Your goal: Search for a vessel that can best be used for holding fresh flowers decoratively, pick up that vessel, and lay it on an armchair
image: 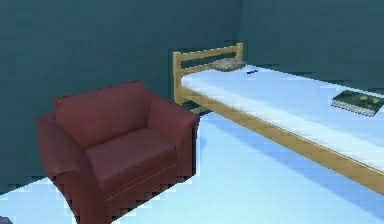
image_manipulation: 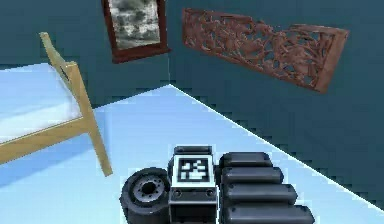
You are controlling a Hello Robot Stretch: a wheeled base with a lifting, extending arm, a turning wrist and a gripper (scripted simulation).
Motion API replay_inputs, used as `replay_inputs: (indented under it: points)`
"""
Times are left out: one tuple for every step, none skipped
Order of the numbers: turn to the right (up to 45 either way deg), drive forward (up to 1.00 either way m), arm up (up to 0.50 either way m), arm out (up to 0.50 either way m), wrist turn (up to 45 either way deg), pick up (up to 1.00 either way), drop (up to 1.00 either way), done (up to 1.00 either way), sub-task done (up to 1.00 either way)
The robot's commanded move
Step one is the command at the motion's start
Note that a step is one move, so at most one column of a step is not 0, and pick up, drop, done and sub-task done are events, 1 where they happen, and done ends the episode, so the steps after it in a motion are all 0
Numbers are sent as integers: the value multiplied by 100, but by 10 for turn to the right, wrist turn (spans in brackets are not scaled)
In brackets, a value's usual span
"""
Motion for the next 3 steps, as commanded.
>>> replay_inputs:
  points:
    - [0, 75, 0, 0, 0, 0, 0, 0, 0]
    - [-450, 0, 0, 0, 0, 0, 0, 0, 0]
    - [-450, 0, 0, 0, 0, 0, 0, 0, 0]
